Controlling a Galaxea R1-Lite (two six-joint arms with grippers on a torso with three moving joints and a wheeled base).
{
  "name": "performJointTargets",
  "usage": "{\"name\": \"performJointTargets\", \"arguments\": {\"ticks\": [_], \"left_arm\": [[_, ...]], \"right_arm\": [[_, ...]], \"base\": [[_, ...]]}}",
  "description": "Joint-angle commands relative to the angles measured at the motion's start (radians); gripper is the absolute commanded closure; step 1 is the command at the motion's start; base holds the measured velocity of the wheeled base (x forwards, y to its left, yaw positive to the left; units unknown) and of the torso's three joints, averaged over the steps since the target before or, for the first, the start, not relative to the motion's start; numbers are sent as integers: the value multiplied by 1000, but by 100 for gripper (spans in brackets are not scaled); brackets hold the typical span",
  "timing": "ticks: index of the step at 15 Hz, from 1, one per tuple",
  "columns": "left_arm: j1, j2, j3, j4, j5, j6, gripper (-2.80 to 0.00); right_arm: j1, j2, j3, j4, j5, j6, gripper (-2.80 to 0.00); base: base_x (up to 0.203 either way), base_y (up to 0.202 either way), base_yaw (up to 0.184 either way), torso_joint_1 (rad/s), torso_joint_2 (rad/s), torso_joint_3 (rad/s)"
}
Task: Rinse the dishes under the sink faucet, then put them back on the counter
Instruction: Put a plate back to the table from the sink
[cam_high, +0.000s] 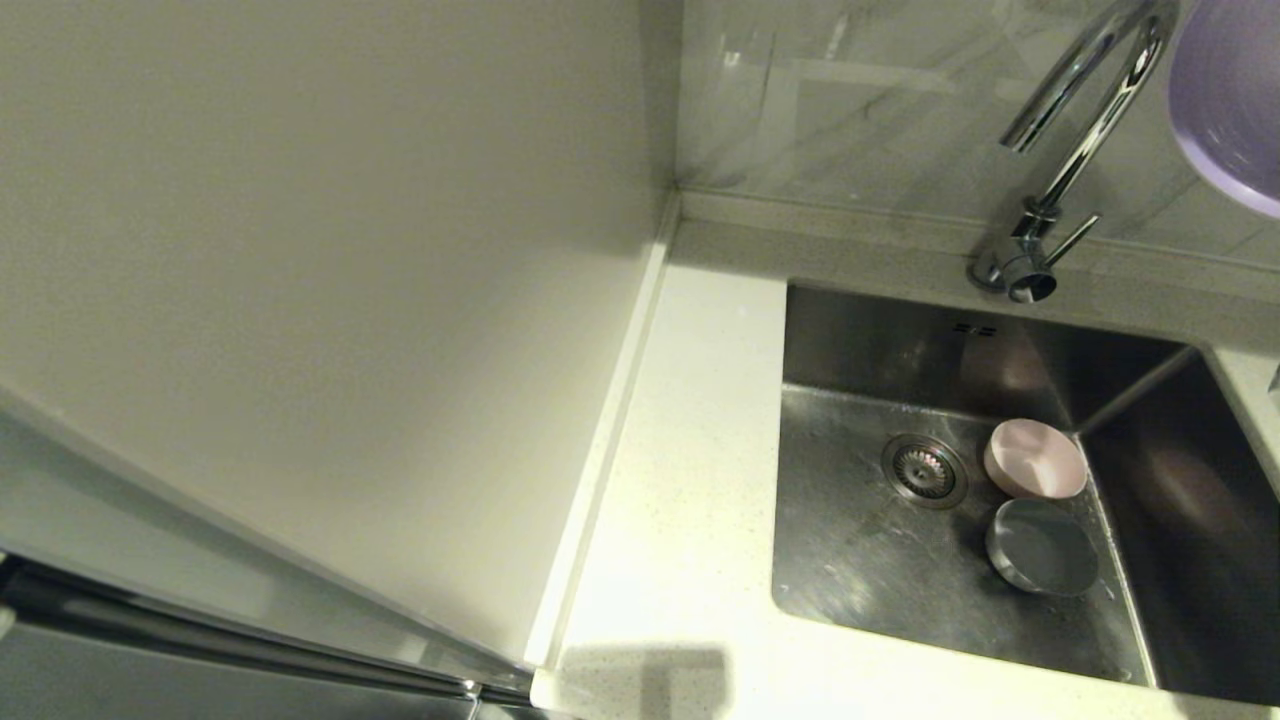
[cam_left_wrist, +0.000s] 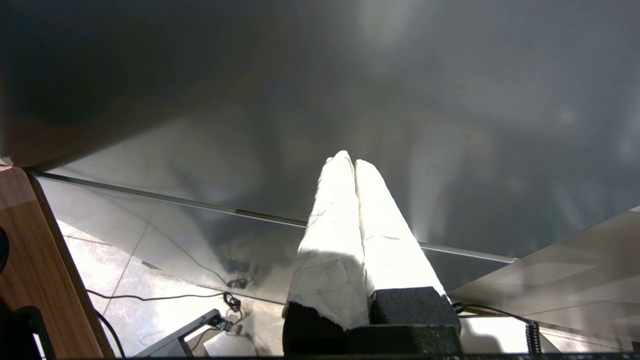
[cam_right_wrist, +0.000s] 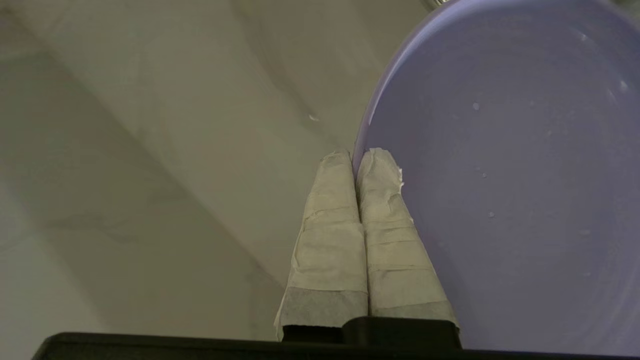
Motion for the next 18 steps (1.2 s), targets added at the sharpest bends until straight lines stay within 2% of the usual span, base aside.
{"name": "performJointTargets", "arguments": {"ticks": [1,3,5,6,8,10,13,14,15,17,18], "left_arm": [[0,0,3,0,0,0,0],[0,0,3,0,0,0,0],[0,0,3,0,0,0,0],[0,0,3,0,0,0,0],[0,0,3,0,0,0,0],[0,0,3,0,0,0,0],[0,0,3,0,0,0,0],[0,0,3,0,0,0,0],[0,0,3,0,0,0,0],[0,0,3,0,0,0,0],[0,0,3,0,0,0,0]], "right_arm": [[-56,34,21,-12,3,-28,0],[-92,57,46,-13,9,-14,0],[-73,78,-21,19,2,111,0],[-69,83,-50,105,-15,179,0],[-68,80,-77,279,-146,348,0],[-69,70,-97,470,-202,600,0],[-80,42,-181,919,-207,996,0],[-82,30,-230,1092,-180,1162,0],[-83,22,-272,1209,-122,1304,0],[-83,10,-325,1304,63,1568,0],[-83,10,-344,1318,99,1654,0]], "base": [[0,0,0,0,0,0],[0,0,0,0,0,0],[0,0,0,0,0,0],[0,0,0,0,0,0],[0,0,0,0,0,0],[0,0,0,0,0,0],[0,0,0,0,0,0],[0,0,0,0,0,0],[0,0,0,0,0,0],[0,0,0,0,0,0],[0,0,0,0,0,0]]}}
